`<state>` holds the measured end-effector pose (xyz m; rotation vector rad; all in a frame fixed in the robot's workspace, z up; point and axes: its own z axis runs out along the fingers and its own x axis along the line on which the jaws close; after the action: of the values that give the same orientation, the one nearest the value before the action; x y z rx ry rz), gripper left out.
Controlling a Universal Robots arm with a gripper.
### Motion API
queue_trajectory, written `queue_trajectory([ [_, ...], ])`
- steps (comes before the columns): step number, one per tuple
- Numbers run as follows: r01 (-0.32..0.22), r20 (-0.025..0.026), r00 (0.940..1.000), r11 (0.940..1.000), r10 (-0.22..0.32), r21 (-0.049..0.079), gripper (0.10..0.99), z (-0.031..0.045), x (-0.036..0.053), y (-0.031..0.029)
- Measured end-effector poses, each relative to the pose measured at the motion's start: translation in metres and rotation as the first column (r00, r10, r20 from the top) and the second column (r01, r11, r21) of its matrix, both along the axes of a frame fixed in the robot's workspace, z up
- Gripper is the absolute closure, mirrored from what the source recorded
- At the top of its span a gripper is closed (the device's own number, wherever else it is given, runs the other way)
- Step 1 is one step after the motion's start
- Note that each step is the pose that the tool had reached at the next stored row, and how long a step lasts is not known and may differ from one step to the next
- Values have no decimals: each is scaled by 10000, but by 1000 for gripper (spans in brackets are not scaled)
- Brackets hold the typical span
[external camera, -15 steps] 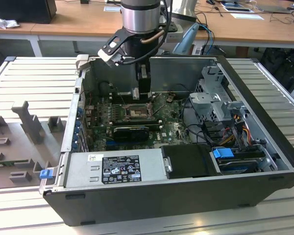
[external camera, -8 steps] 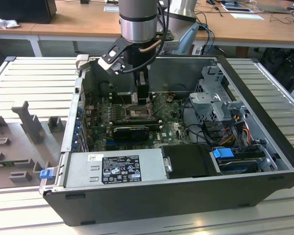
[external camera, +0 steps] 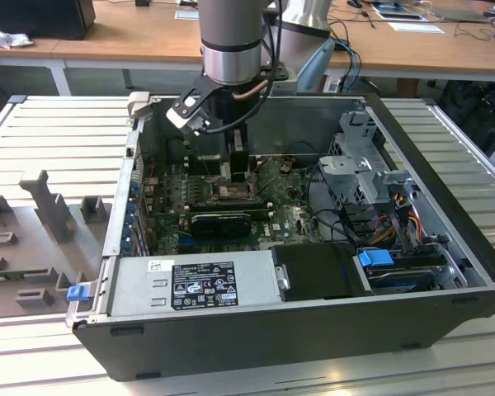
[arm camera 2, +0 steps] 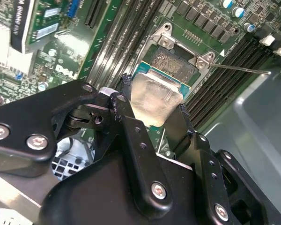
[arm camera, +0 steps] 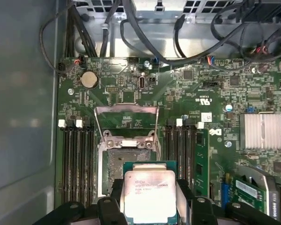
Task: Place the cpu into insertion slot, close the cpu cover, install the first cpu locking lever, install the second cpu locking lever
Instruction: 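Place the cpu into insertion slot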
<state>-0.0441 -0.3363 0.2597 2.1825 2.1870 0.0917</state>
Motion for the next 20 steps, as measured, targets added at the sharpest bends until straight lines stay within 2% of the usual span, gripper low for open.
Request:
queue_trajectory([
  [2, 1, -2, 10000, 10000, -1, -2, 557, -73, 0, 20],
  [9, 1, -1, 10000, 10000, -1, -2, 557, -234, -8, 55],
  [13, 4, -1, 10000, 10000, -4, -1, 557, -366, -19, 94],
  [18, 20, -5, 10000, 10000, -20, -1, 557, -429, -22, 123],
  [20, 95, -24, 10000, 10000, -95, -1, 557, -450, -22, 146],
])
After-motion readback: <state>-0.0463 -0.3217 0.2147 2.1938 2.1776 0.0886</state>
